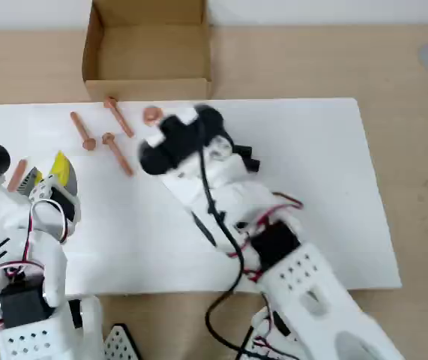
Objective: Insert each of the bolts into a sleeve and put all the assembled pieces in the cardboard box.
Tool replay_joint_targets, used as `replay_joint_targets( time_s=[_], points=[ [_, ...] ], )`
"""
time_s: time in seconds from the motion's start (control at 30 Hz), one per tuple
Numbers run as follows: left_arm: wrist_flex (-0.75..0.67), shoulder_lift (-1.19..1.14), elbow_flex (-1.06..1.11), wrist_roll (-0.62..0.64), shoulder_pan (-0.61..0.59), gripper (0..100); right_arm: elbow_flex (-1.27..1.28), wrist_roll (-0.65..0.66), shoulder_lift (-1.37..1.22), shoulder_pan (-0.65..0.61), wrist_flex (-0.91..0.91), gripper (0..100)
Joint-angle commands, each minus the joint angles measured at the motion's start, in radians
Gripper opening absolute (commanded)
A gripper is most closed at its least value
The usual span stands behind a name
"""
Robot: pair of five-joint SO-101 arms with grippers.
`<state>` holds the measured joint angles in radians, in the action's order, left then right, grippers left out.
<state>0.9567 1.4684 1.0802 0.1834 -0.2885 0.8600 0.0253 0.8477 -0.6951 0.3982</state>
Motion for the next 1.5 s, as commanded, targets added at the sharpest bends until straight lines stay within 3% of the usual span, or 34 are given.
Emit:
replay_joint_targets(
  time_s=[0.0, 0.33, 0.67, 0.87, 1.47],
  points=[
    [-0.023, 0.005, 0.005, 0.002, -0.011, 17, -0.174, 0.012, -0.114, -0.005, -0.051, 1.0],
    [-0.028, 0.005, 0.055, 0.002, -0.011, 17, -0.599, 0.015, -0.53, 0.097, -0.057, 1.0],
    [-0.023, 0.005, 0.055, 0.005, -0.011, 17, -1.004, -0.157, -0.874, 0.186, -0.057, 1.0],
    [-0.023, 0.005, 0.057, 0.12, -0.011, 17, -1.225, -0.198, -1.082, 0.193, -0.055, 1.0],
    [-0.029, 0.005, 0.129, 0.141, -0.011, 17, -1.747, -0.21, -1.641, 0.289, -0.003, 1.0]
  ],
)
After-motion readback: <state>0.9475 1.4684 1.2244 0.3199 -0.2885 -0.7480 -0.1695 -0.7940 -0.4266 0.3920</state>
